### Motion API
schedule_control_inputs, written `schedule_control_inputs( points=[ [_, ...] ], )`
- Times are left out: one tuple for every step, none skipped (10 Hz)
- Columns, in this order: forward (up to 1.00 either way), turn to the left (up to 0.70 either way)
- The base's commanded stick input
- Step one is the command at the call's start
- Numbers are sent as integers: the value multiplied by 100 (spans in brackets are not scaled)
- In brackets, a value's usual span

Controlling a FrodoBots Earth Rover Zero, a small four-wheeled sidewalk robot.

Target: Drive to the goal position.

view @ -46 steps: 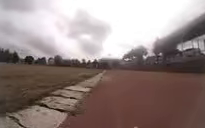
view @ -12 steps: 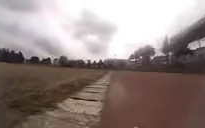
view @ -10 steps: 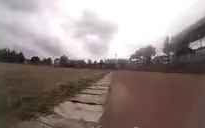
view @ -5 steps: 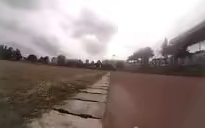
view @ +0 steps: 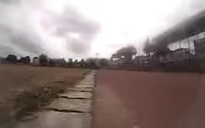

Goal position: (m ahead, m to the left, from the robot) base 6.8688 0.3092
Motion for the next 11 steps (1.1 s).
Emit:
schedule_control_inputs(
  points=[
    [100,0],
    [100,0],
    [100,0],
    [100,0],
    [100,0],
    [100,0],
    [100,0],
    [100,0],
    [100,0],
    [100,0],
    [100,0]
  ],
)
